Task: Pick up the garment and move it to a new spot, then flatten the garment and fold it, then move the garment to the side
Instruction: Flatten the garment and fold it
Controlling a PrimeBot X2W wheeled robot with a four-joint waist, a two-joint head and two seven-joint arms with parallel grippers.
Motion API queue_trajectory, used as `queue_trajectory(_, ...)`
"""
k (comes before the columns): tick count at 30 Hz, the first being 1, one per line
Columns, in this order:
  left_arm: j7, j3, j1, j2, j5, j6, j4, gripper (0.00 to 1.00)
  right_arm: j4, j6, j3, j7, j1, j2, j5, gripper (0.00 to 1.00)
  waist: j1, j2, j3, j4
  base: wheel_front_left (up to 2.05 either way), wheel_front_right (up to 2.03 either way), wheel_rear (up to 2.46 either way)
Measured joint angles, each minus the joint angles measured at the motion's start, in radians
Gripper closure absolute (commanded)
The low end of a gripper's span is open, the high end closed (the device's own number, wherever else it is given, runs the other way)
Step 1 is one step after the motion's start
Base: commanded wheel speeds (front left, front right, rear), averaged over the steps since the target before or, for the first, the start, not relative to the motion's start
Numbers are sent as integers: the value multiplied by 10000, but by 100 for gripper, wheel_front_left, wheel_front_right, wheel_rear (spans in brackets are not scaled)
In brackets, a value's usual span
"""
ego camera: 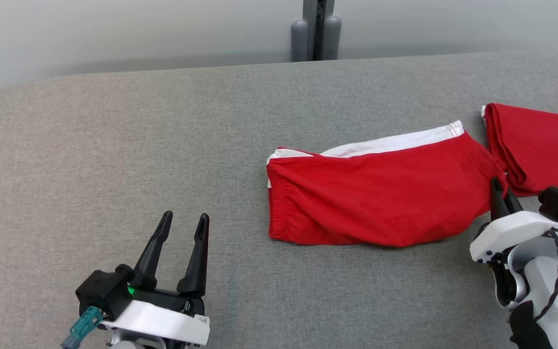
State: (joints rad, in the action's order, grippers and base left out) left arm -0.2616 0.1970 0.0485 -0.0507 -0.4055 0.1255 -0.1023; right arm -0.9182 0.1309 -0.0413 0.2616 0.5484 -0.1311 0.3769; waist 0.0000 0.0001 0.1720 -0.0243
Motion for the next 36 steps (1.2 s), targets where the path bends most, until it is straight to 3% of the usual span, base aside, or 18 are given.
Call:
queue_trajectory(8,0,100,-23,10,-148,-125,-157,0,846,0,-384,0,7,117,-293,100,0,0,-310,418,0,0,0)
queue_trajectory(27,0,345,-229,12,-351,-387,-349,0,3103,0,-2961,-384,-206,698,-182,100,0,0,-722,1583,0,0,0)
queue_trajectory(36,0,424,-227,13,-443,-403,-378,0,3225,0,-4213,-842,-752,780,113,100,0,0,-720,1774,0,0,0)
